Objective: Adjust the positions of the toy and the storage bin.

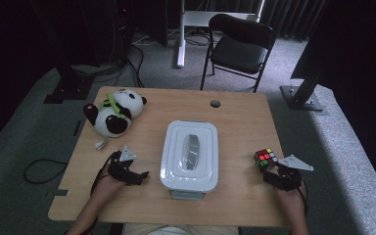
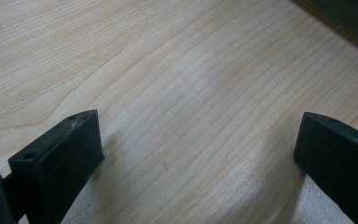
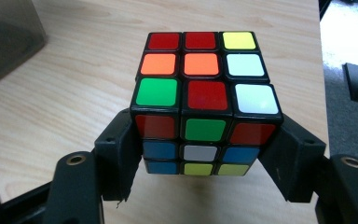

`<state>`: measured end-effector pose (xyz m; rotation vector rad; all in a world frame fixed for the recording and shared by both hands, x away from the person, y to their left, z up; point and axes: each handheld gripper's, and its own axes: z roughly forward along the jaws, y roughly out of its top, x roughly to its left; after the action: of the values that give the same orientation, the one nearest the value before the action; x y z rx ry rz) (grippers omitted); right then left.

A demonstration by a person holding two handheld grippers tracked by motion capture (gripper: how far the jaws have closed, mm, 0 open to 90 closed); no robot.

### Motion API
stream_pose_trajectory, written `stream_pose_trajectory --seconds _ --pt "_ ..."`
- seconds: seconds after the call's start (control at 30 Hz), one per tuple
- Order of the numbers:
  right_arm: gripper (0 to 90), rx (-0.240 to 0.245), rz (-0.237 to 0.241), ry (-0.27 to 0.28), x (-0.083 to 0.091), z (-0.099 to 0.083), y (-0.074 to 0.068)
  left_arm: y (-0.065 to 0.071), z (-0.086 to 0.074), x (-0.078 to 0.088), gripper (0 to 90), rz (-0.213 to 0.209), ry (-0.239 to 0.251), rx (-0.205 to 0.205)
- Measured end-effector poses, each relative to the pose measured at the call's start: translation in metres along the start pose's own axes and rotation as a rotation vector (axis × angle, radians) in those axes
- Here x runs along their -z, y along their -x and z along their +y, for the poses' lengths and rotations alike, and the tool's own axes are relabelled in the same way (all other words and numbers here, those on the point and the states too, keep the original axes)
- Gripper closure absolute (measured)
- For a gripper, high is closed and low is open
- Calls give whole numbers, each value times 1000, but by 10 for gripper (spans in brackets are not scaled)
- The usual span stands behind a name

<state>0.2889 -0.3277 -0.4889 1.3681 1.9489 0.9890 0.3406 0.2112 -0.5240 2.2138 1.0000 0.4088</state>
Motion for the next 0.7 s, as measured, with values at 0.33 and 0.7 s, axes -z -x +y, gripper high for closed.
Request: stream_pose_trajectory --seconds 0.33,0.7 --pt "340 -6 -6 -16 7 -15 2 0 0 0 17 -1 1 1" --pt "340 -48 8 -28 -1 -30 8 0 0 0 17 -2 1 0"
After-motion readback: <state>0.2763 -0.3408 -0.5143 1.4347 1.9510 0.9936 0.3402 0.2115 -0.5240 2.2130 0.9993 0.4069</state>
